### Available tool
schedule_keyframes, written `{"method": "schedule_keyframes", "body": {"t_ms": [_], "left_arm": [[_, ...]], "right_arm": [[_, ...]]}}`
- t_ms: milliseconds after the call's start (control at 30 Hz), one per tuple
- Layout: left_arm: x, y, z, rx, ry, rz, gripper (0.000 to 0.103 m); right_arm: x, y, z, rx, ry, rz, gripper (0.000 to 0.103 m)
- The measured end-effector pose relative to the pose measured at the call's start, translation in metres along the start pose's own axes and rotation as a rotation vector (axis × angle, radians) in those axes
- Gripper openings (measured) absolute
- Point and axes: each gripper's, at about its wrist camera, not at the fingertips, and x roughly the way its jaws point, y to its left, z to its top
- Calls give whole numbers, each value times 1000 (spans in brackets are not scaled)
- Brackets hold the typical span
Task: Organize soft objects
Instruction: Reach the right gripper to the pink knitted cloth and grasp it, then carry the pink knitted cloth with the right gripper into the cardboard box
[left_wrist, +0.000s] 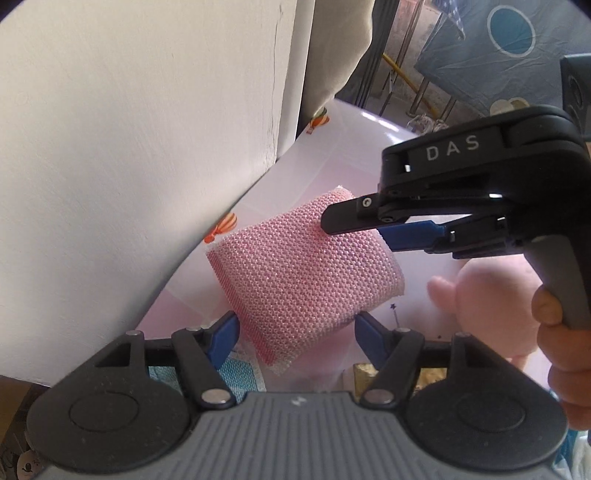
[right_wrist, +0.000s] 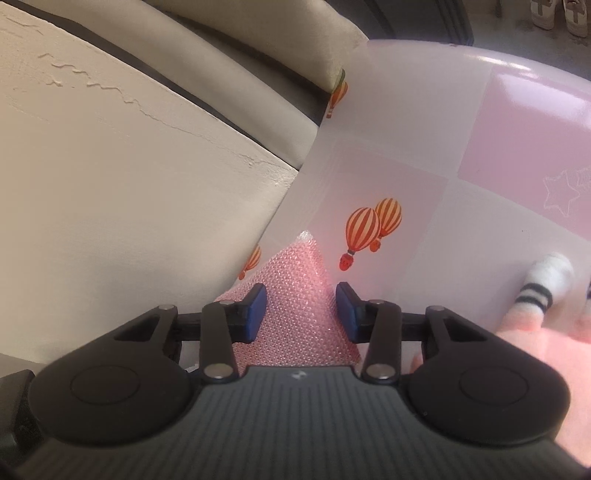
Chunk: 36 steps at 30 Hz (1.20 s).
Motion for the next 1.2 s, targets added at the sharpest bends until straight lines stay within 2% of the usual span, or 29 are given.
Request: {"method": "schedule_keyframes", "body": {"t_ms": [267, 500, 800, 1200], "left_arm": [[-64, -9, -12, 31, -114, -61, 69], [-128, -28, -39, 99, -185, -145, 69], [-189, -78, -89, 233, -215, -286, 69], [-225, -153, -175, 469, -197, -472, 69]], "right_arm": [[-69, 24, -14, 0, -106, 44, 34], [-143, 32, -56, 19, -196, 45, 32], [-235, 19, -153, 106, -309, 32, 31], [-344, -38, -319, 299, -480, 18, 30]]}}
